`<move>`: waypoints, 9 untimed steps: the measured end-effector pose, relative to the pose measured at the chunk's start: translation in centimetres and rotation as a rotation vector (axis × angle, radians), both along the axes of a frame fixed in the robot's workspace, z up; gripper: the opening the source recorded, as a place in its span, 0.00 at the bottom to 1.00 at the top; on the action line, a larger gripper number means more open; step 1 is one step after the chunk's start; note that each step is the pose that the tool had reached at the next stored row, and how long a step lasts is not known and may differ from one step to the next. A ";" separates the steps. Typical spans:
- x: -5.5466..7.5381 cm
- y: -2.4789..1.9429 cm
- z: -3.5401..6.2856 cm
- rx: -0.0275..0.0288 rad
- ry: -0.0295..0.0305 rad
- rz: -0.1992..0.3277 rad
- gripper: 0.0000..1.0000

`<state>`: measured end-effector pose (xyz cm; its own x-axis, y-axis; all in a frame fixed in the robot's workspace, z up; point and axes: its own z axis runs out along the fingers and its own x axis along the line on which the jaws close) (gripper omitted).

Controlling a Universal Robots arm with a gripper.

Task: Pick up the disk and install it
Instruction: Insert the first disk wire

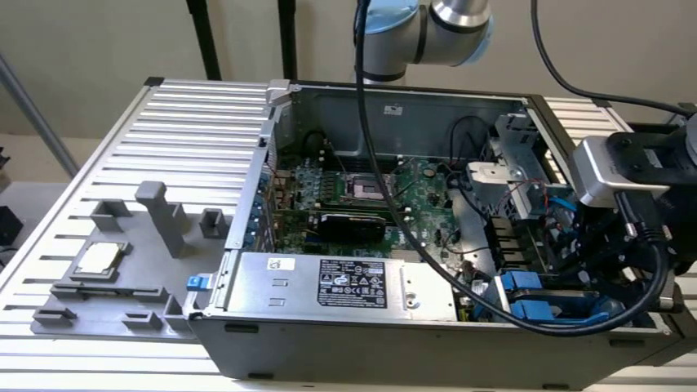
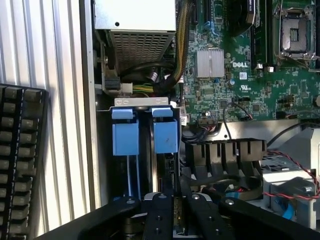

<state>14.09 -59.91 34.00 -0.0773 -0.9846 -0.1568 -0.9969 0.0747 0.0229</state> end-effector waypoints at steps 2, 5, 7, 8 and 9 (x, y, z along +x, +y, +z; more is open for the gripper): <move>-0.2 0.01 -0.05 -0.0019 -0.0022 -0.007 0.16; -0.3 0.07 -0.21 -0.0042 -0.0049 -0.012 0.16; -0.3 0.14 -0.24 -0.0051 -0.0054 -0.015 0.16; -0.3 0.18 -0.25 -0.0052 -0.0054 -0.016 0.16; -0.3 0.21 -0.25 -0.0051 -0.0054 -0.017 0.16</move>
